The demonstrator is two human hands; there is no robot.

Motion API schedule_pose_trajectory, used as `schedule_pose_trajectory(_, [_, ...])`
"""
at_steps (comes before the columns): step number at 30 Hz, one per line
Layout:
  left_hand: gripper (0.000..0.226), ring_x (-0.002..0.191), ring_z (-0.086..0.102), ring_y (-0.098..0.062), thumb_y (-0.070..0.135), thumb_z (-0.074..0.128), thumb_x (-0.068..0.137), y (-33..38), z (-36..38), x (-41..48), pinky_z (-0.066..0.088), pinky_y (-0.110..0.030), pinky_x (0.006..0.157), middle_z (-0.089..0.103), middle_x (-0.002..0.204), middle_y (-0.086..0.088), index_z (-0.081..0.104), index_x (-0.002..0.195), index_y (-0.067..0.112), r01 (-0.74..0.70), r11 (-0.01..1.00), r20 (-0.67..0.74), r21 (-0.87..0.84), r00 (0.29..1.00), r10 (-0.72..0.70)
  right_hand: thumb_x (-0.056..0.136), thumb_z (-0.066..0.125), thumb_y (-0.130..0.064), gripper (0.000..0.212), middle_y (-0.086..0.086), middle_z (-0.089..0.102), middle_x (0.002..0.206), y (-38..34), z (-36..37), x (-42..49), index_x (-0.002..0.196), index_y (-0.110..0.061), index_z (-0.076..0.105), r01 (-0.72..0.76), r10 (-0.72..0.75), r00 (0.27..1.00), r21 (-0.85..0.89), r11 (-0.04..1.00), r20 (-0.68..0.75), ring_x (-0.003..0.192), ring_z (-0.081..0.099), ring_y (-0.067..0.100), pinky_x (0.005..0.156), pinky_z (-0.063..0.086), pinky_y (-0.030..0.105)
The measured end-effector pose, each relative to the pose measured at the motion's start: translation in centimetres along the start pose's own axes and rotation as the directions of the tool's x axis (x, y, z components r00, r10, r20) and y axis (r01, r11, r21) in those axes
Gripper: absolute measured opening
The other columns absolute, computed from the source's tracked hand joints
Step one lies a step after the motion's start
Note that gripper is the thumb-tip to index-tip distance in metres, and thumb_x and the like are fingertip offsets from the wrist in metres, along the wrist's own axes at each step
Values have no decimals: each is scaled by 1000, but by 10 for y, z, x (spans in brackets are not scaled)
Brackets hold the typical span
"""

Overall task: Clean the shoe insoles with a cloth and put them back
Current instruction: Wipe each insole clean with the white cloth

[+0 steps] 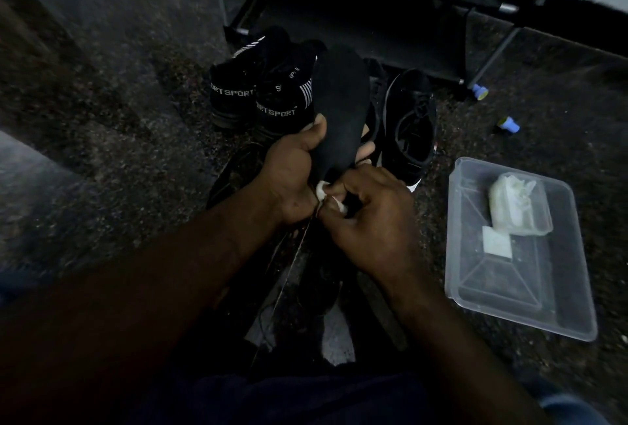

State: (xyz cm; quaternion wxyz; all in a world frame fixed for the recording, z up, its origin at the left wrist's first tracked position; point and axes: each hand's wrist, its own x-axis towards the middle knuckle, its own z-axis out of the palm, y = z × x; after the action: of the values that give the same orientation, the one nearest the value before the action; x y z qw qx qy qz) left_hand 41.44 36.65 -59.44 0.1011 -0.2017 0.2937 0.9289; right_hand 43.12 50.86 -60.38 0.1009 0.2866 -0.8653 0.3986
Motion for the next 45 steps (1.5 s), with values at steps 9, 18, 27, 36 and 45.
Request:
schedule_pose_trajectory(9, [48,124,65,-35,37,36,112,-4,-1,-1,59,-47,96,60,144,-20,46,151,11,24,999,19,23,1000,-24,83,68,-26,9,-1,68,85,19,-8,4,83,-19,72,-42,23,992,-152,987,-126,83,64,28,74,51,50])
schedule_pose_trajectory(18, [50,136,54,-35,34,44,109,-19,3,-4,46,-45,114,57,147,-19,50,149,6,80,978,26,193,996,-86,88,69,-28,12,0,74,91,42,-24,12,94,-23,79,-166,124,953,-136,977,-277,85,67,27,76,52,50])
schedule_pose_trajectory(27, [54,124,58,-32,35,37,110,-1,2,-2,51,-40,104,58,142,-18,45,152,1,20,992,26,128,999,-24,82,68,-25,10,-2,73,84,27,-10,4,82,-19,76,-89,87,993,-22,996,-74,81,68,21,73,55,44])
schedule_pose_trajectory(36, [54,134,58,-33,39,37,111,9,-5,6,50,-42,108,59,146,-16,47,150,3,-73,993,-29,94,997,76,81,76,-13,8,-9,70,77,7,8,-7,76,-18,76,-100,113,993,223,970,-43,76,67,13,72,54,43])
schedule_pose_trajectory(45, [50,124,60,-36,31,45,109,1,1,2,56,-45,97,55,147,-23,47,150,4,-49,998,-44,48,998,51,87,75,-4,11,2,77,80,-4,-11,8,86,-14,79,-403,437,889,682,611,134,78,69,15,75,55,30])
